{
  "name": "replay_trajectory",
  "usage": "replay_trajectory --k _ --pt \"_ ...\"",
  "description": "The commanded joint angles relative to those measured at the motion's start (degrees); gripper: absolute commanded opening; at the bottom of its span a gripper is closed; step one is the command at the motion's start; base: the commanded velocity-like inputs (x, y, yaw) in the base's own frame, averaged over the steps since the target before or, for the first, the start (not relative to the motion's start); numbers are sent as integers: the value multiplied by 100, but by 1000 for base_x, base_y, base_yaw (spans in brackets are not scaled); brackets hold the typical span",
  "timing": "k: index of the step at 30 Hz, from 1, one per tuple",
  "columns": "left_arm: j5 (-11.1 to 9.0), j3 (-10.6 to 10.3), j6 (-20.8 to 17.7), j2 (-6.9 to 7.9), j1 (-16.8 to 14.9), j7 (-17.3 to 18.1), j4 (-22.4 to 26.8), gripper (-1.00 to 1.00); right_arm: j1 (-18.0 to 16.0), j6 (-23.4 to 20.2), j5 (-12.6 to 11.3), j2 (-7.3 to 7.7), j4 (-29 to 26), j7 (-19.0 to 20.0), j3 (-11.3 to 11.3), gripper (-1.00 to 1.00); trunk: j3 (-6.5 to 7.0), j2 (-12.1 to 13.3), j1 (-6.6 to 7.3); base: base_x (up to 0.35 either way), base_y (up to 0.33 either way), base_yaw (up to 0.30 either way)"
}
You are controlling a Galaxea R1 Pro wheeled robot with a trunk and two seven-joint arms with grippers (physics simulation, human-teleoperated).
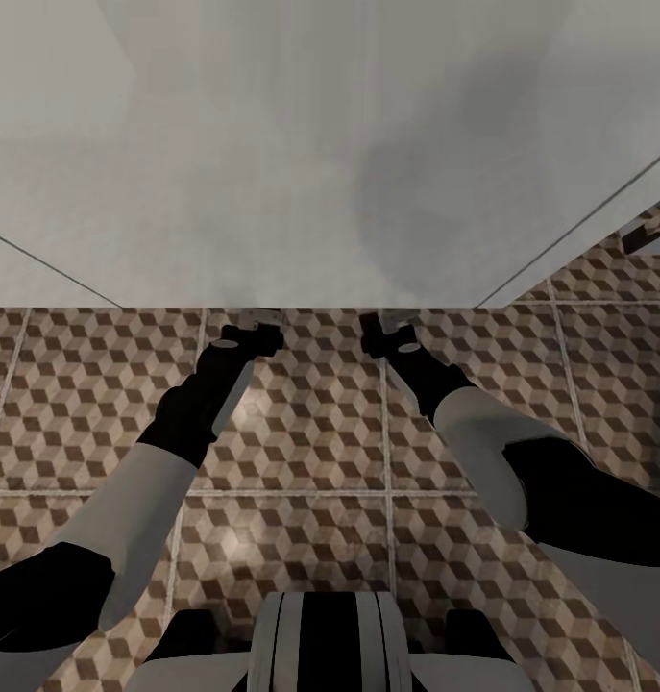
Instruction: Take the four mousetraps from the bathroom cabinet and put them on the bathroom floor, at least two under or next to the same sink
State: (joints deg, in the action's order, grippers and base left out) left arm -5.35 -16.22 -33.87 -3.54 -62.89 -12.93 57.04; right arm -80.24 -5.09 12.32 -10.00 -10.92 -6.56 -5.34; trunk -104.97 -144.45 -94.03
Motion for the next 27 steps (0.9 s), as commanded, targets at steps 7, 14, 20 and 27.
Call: replay_trajectory --k 7,14,20,27 --pt "-48 -13 -23 -30 -3 -43 54 -100 -1 -45 27 0 6 -20 -37 -100 -3 -1 1 0 0 0" --pt "-54 -13 -23 -33 23 -43 40 -100 -1 -45 30 0 3 -20 -37 -100 -3 -1 1 0 0 0" --pt "-54 -13 -23 -33 77 -43 24 -100 -1 -45 32 0 -5 -20 -37 -100 -3 -1 1 0 0 0" --pt "-54 -24 -23 -40 89 -40 -53 -100 -1 -45 30 0 -6 -20 -37 -100 -3 -1 1 0 0 0"
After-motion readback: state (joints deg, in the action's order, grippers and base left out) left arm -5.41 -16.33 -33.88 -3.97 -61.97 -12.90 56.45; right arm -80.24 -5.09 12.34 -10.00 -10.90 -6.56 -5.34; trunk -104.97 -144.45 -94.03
